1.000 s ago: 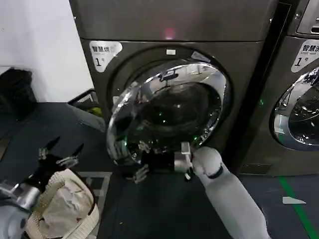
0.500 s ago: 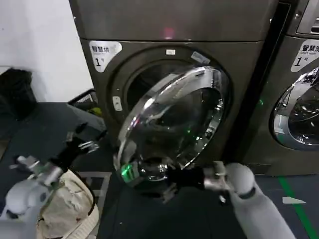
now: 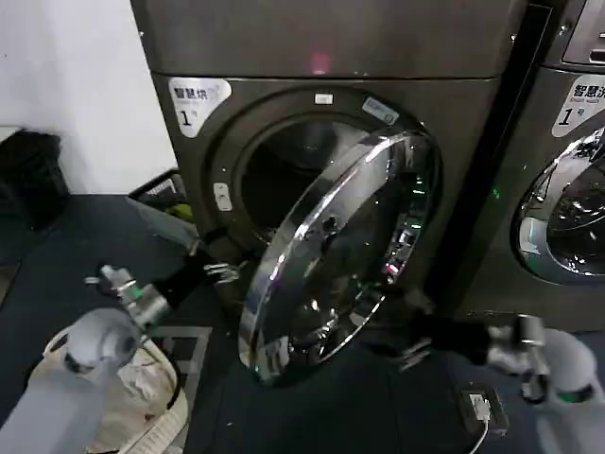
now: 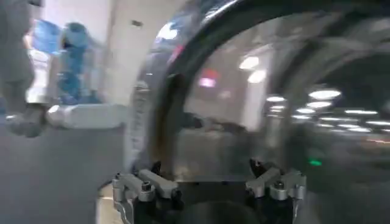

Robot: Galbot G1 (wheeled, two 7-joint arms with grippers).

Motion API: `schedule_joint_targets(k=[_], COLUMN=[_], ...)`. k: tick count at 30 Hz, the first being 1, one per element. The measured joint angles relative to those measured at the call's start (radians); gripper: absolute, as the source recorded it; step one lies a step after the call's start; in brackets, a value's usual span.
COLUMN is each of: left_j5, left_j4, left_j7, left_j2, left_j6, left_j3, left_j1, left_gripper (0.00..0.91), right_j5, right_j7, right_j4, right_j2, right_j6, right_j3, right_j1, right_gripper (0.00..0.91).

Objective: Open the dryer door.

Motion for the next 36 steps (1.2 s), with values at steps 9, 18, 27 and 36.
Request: schedule_joint_targets(k=[9,18,27,36], left_j5=[-0.004,-0.043,-0.025,0.002], left_j4=[-0.053,-0.034,0.058,0.158], left_j7=[-0.003,-0.031,-0.045,-0.051], left_j2=[0.007,-0.029,-0.111,-0.197], left_j6=[-0.005,-0.036,-0.048,-0.082], left_j3=[0.129,0.313,0.477,0.596], left_j1=[-0.052,-0.149,-0.277,-0.385], left_gripper=[0.907,0.907,0.907,0.907], right_j5=[-0.073,-0.133,-0.142,-0.207], right_j7=[0.416,0.619,0.635,0.642], right_j4=[0.015,-0.027,-0.029,-0.032], right_j2=[0.001,-0.009,-0.007,-0.002], right_j6=[-0.061,-0.098,-0.137,-0.147], right_j3=[0.260,0.473,0.625,0.727], right_j1=[-0.087,-0.184,-0.274,-0.317], right_gripper=[0.907,0.907,0.907,0.907])
